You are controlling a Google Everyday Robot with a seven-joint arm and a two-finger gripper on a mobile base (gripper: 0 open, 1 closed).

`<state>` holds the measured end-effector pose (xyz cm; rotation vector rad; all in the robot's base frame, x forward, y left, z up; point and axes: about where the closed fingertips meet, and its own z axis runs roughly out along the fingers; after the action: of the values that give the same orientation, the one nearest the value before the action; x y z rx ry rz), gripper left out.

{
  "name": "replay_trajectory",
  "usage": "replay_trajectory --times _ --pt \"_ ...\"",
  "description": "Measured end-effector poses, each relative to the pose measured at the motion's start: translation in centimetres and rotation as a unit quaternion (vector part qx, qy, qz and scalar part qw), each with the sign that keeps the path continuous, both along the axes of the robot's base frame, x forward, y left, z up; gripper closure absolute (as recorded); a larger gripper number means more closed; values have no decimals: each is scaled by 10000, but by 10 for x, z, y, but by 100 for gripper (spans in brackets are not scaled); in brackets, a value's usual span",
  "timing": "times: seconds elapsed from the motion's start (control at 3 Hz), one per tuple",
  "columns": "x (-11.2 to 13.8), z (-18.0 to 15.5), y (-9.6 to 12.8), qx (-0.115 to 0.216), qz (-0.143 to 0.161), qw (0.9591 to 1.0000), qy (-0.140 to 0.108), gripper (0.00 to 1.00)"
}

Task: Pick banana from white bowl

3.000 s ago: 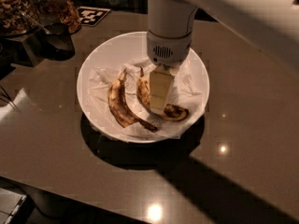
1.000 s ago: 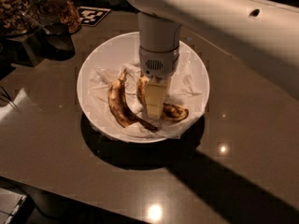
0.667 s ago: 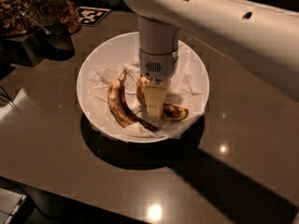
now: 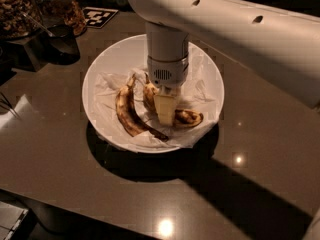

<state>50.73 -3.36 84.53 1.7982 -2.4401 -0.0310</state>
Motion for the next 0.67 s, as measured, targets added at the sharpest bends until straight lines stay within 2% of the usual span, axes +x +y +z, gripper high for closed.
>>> replay_trajectory --times 0.33,0.67 --pt "0 0 0 2 1 10000 -3 100" --pt "-2 14 -1 255 178 9990 -320 100"
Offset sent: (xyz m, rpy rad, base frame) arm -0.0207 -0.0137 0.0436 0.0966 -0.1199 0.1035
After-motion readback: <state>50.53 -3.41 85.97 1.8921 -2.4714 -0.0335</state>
